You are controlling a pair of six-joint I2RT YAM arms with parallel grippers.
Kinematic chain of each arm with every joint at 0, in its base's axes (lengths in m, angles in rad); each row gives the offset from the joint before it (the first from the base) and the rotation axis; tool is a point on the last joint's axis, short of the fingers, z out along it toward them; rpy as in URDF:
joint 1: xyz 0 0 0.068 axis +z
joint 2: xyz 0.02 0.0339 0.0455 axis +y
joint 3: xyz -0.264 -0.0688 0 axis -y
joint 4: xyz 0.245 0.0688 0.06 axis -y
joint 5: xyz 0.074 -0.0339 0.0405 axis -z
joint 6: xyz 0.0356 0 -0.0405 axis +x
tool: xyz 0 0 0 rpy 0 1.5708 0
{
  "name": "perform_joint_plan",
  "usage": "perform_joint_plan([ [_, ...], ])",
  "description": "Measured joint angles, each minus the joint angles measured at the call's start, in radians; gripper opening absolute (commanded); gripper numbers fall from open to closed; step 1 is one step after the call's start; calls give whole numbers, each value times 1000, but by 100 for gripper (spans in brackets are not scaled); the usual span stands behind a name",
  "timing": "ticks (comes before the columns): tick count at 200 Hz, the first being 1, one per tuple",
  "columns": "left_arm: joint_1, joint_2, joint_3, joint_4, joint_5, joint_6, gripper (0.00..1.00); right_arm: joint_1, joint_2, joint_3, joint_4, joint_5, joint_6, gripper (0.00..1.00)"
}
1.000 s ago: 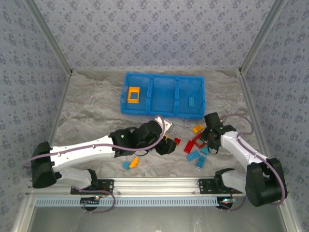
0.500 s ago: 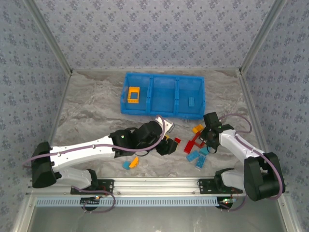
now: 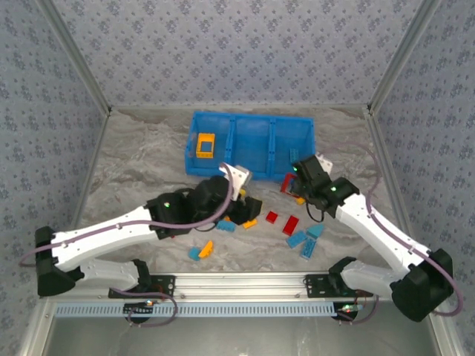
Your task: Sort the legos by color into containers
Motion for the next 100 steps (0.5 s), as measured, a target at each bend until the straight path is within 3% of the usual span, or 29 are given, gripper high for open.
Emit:
perform_joint_plan([
  [38,203,-31,79,-64,-6,-10,63,95,320,323,40,30,-125,12],
  [69,380,19,124,-97,20,-28,64,74,610,565,54,18,-208,11],
  [100,469,121,169,-99,52,-31,63,31,848,803,39,-11,-262,10],
])
